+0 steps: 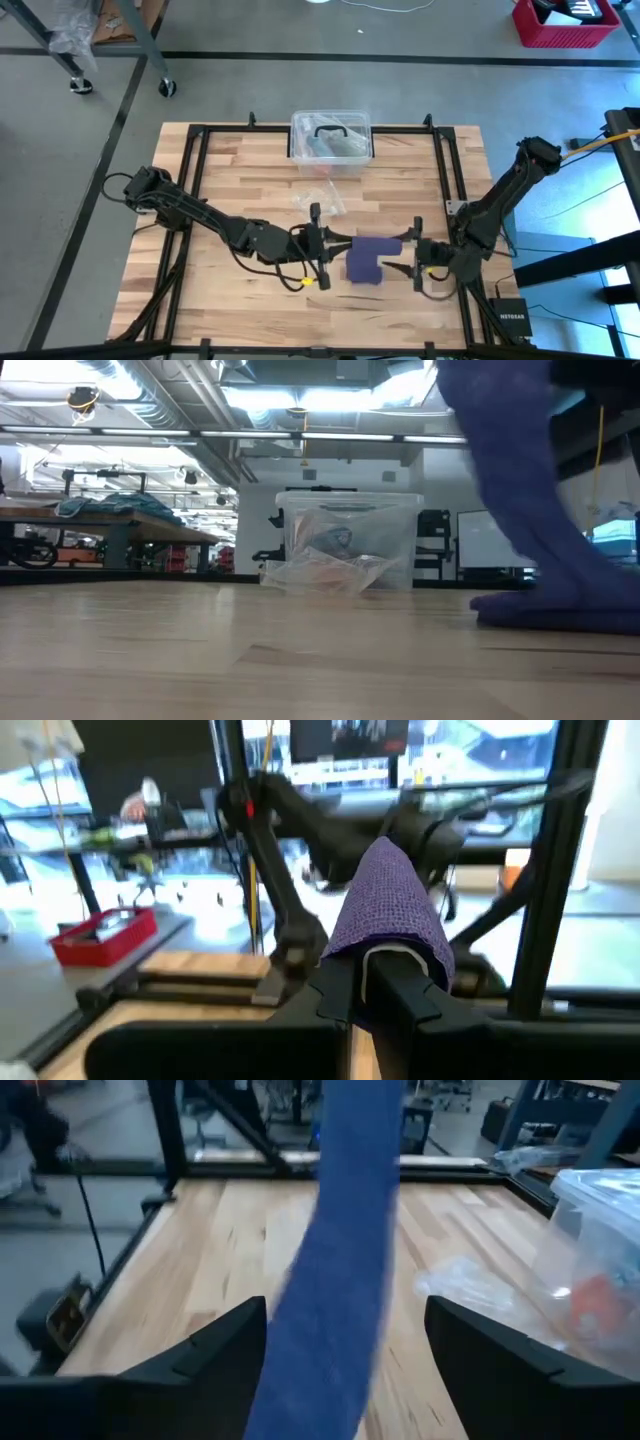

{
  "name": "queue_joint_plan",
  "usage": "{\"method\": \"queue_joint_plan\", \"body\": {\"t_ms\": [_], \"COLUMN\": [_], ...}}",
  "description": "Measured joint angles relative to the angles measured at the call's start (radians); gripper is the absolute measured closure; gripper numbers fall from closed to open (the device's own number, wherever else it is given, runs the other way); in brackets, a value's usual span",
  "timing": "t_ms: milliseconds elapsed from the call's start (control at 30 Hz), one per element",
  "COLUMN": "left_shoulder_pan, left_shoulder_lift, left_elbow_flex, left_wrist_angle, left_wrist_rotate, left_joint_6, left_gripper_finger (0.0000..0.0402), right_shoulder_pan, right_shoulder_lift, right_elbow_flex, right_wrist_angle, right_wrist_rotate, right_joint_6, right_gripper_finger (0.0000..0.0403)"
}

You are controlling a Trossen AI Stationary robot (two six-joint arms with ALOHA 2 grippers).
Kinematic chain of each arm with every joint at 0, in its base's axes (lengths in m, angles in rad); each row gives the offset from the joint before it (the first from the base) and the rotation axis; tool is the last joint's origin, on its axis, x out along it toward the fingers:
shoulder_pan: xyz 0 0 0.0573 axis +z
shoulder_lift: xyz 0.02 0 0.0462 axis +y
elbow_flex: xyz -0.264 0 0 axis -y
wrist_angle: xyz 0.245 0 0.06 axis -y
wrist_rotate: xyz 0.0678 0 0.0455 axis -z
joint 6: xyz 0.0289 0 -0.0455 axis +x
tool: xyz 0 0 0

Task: Roll bandage
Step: Roll the blue bandage

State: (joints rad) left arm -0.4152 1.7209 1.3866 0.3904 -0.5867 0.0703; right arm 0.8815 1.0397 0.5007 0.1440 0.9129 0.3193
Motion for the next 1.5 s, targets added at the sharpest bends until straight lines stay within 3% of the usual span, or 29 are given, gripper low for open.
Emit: {"method": "queue_joint_plan", "body": {"t_ms": [200,333,400,600,833,1000,1267,1367,1500], "left_shoulder_pan": [-0.004,-0.004,-0.006,-0.015,-0.034,-0.039,-0.072,-0.084,-0.090], "left_shoulder_lift": [0.000,-0.001,-0.001,-0.001,-0.001,-0.008,-0.013,-0.013,-0.013], "left_elbow_flex": [0.000,0.000,0.000,0.000,0.000,0.000,0.000,0.000,0.000], "left_wrist_angle": [-0.001,0.022,0.019,0.023,0.050,0.049,0.221,0.306,0.332], "left_wrist_rotate": [-0.005,-0.005,-0.004,-0.005,0.009,0.107,0.107,0.029,-0.151], "left_joint_6": [0.029,0.042,0.040,0.047,0.068,0.069,0.229,0.347,0.497], "left_gripper_finger": [0.0391,0.0391,0.0391,0.0391,0.0392,0.0397,0.0399,0.0399,0.0400], "right_shoulder_pan": [-0.081,-0.150,-0.168,-0.174,-0.174,-0.174,-0.174,-0.174,-0.165], "right_shoulder_lift": [0.009,0.035,0.050,0.072,0.071,0.071,0.071,0.071,0.071], "right_elbow_flex": [-0.064,-0.072,-0.071,-0.071,-0.071,-0.071,-0.070,-0.069,-0.069], "right_wrist_angle": [0.216,0.287,0.313,0.332,0.325,0.326,0.328,0.331,0.330], "right_wrist_rotate": [-0.068,-0.311,-0.346,-0.211,-0.216,-0.200,-0.199,-0.205,-0.210], "right_joint_6": [-0.099,-0.116,-0.117,-0.142,-0.156,-0.165,-0.182,-0.184,-0.183], "right_gripper_finger": [0.0130,0.0139,0.0158,0.0250,0.0392,0.0389,0.0398,0.0397,0.0399]}}
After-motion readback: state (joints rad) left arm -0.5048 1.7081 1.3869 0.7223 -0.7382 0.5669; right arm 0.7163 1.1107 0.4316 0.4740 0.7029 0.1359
